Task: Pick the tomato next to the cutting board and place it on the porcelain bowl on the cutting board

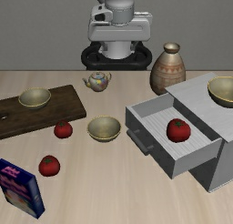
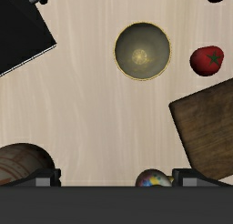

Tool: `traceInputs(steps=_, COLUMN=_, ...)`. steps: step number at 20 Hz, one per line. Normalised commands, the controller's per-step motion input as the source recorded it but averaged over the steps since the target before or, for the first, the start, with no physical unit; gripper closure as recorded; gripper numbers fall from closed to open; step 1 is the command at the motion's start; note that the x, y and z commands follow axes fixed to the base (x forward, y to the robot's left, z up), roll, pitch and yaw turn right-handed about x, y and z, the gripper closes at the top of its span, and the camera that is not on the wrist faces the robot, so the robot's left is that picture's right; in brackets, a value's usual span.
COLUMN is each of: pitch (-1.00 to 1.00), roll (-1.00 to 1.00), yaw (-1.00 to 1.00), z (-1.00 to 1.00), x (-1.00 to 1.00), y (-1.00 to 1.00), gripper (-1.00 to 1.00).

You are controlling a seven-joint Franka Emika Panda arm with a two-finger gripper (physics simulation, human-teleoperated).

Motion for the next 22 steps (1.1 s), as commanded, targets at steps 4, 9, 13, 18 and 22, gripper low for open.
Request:
traceInputs(steps=4, pitch=0.00, roll=0.00, yaw=0.00, z=0.00, x=0.00, y=-1.00, gripper=-1.00)
traceInputs(steps=9, pitch=0.00, roll=0.00, yaw=0.00, z=0.00, x=0.00, y=-1.00, gripper=-1.00)
traceInputs(steps=13, pitch=0.00, roll=0.00, yaw=0.00, z=0.00, x=0.00, y=-1.00, gripper=-1.00)
traceInputs(steps=18, pitch=0.00, roll=0.00, yaw=0.00, z=0.00, x=0.40, y=-0.60, gripper=-1.00)
traceInputs(steps=22, pitch=0.00, roll=0.00, yaw=0.00, z=0.00, x=1.00, y=0.00, gripper=-1.00)
